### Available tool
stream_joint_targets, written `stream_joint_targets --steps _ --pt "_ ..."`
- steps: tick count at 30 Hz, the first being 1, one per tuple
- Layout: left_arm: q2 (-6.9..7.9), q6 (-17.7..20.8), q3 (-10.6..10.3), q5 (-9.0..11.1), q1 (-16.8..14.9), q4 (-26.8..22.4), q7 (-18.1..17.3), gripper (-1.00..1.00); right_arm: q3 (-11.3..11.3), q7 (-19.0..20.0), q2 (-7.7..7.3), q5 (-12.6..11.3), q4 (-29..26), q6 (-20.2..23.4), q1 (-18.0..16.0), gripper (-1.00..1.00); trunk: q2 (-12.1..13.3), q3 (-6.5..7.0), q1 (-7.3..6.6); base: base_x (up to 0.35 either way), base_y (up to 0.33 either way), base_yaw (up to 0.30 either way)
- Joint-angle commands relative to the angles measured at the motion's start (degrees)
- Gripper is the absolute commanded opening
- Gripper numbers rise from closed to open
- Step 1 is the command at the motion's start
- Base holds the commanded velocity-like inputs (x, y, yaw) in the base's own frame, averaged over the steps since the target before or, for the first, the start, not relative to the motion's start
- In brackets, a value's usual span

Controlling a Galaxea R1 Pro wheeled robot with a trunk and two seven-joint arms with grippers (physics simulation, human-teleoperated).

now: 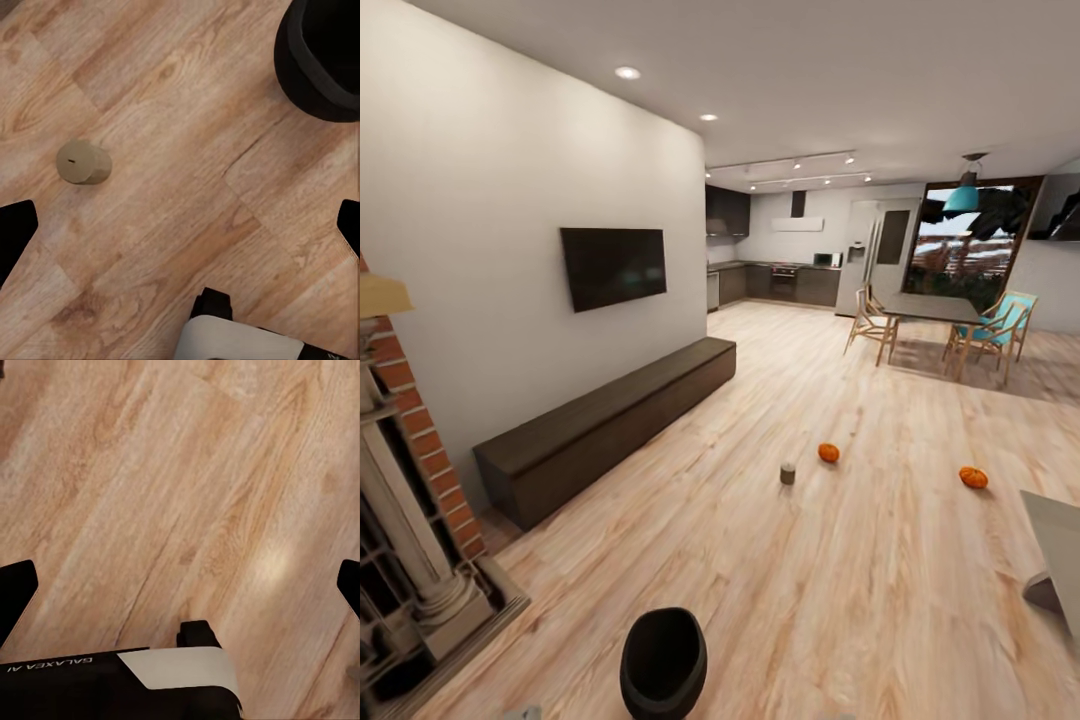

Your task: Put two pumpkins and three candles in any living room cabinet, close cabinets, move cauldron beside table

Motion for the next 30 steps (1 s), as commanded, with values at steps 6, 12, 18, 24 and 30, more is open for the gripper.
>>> stream_joint_targets --steps 6,12,18,24,30 --pt "0.02 -0.1 -0.1 -0.1 0.0 0.7 0.0 1.0 0.0 0.0 0.0 0.0 0.0 0.0 0.0 1.0 0.0 0.0 0.0 0.315 0.0 0.0" --pt "0.0 0.0 -0.1 -0.1 0.0 0.7 0.0 1.0 0.0 0.0 0.0 0.0 0.0 0.0 0.0 1.0 0.0 0.0 0.0 0.19 0.0 0.0" --pt "0.05 0.0 -0.1 -0.1 0.0 0.7 0.0 1.0 0.0 0.0 0.0 0.0 0.0 0.0 0.0 1.0 0.0 0.0 0.0 0.083 0.087 0.0" --pt "0.08 0.0 0.0 -0.1 0.0 0.7 0.0 1.0 0.0 0.0 0.0 0.0 0.0 0.0 0.0 1.0 0.0 0.0 0.0 0.065 0.07 0.0" --pt "0.01 0.0 -0.1 -0.1 0.0 0.7 0.0 1.0 0.0 -0.1 0.0 0.0 0.0 0.0 0.0 1.0 0.0 0.0 0.0 0.061 0.14 0.0"
